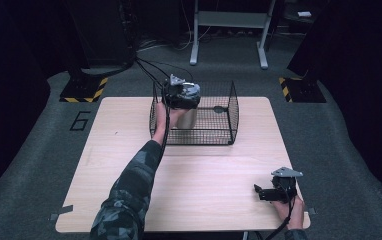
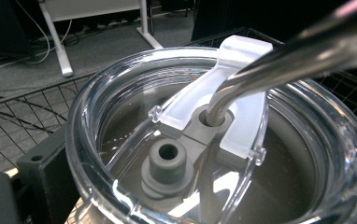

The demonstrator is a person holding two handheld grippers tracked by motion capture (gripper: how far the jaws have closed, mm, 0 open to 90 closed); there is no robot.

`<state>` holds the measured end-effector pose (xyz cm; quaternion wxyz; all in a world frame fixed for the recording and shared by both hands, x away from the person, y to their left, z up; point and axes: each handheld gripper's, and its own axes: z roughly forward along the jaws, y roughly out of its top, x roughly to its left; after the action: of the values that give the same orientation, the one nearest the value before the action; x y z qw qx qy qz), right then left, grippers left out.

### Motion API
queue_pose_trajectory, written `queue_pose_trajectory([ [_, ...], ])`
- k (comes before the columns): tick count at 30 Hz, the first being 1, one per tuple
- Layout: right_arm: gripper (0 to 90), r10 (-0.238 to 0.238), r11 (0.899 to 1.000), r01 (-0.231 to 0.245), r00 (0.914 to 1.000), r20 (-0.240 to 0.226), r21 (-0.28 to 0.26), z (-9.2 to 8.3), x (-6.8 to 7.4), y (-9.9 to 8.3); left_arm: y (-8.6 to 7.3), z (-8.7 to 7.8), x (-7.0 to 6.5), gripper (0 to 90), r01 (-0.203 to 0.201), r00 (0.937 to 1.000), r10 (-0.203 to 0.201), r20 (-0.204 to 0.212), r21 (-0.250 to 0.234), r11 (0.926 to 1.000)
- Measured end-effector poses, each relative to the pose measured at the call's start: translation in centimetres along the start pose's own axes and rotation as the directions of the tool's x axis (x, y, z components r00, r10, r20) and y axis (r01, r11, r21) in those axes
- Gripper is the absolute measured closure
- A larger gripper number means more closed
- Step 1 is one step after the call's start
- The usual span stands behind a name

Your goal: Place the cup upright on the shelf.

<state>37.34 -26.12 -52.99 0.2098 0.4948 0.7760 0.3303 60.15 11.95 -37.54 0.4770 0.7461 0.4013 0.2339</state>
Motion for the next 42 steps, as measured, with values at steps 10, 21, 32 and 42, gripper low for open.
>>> queue_pose_trajectory([
  [10, 0.8, 0.002, 1.0, -0.002, 1.0, -0.001, 0.001, 0.0, 0.0, 0.0, -0.6, 1.3, -0.2, 3.1, 0.002, 1.0, -0.002, -0.009, 0.031, 0.9995],
  [21, 0.8, 0.002, 1.0, -0.002, 1.0, -0.002, 0.001, 0.0, 0.0, 0.0, -1.2, 2.5, -0.3, 3.4, 0.003, 0.9996, 0.0, -0.029, 0.096, 0.9954],
  [32, 0.8, 0.002, 1.0, -0.002, 1.0, -0.001, 0.001, 0.0, 0.0, 0.0, -1.6, 3.1, -0.3, 3.4, 0.002, 0.9998, 0.0, -0.018, 0.137, 0.9906],
  [42, 0.8, 0.002, 1.0, -0.002, 1.0, -0.001, 0.001, 0.0, 0.0, 0.0, -1.9, 2.8, -0.3, 3.5, -0.024, 0.9996, 0.026, -0.01, 0.145, 0.9891],
])
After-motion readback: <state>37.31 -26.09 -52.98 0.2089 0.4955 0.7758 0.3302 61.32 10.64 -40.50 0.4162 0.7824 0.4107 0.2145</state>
